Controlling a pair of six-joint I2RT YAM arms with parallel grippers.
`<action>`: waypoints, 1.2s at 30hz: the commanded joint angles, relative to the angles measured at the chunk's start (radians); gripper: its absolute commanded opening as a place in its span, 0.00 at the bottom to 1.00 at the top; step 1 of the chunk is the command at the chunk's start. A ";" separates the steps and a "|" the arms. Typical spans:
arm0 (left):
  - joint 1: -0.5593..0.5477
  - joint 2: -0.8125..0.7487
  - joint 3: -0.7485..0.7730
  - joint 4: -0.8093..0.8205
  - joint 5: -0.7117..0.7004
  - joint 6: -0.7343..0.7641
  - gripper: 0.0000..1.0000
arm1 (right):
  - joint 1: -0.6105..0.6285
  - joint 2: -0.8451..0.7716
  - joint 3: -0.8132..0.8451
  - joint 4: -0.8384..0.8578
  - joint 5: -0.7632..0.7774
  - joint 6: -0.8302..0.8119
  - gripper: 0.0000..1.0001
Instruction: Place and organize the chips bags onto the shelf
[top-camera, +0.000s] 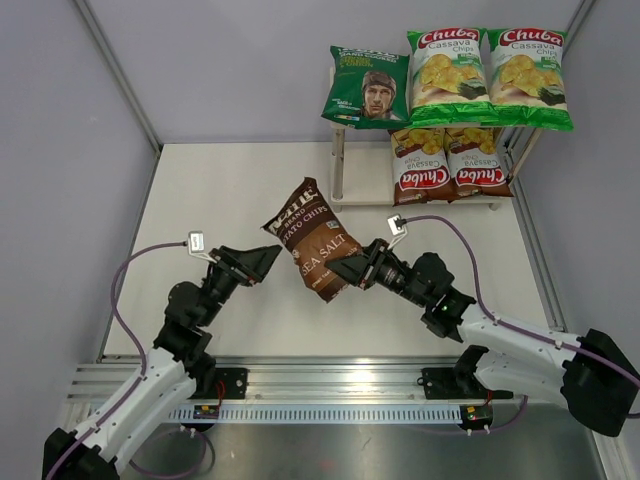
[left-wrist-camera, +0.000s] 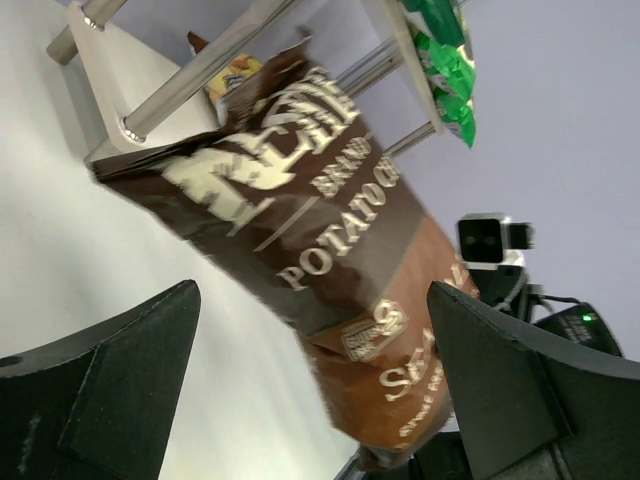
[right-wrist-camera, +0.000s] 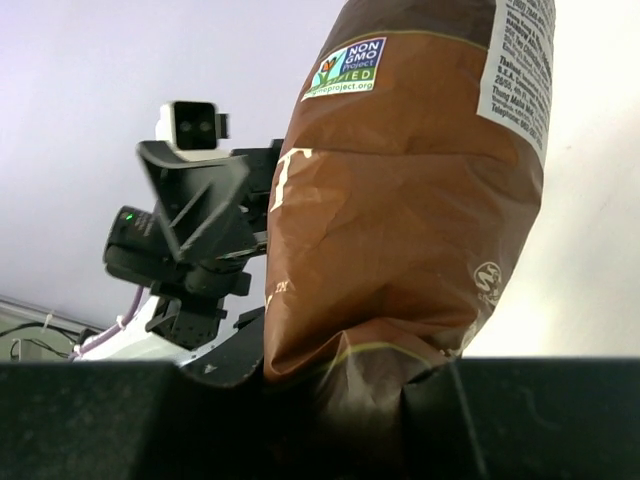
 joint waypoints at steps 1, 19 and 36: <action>-0.003 0.042 -0.006 0.095 0.031 0.008 0.99 | -0.013 -0.098 0.020 -0.023 -0.016 -0.066 0.17; -0.006 0.295 -0.035 0.743 0.166 -0.206 0.99 | -0.041 -0.095 0.065 0.271 -0.394 0.060 0.17; -0.081 0.301 0.005 0.889 0.160 -0.198 0.97 | -0.039 0.027 0.128 0.518 -0.590 0.129 0.17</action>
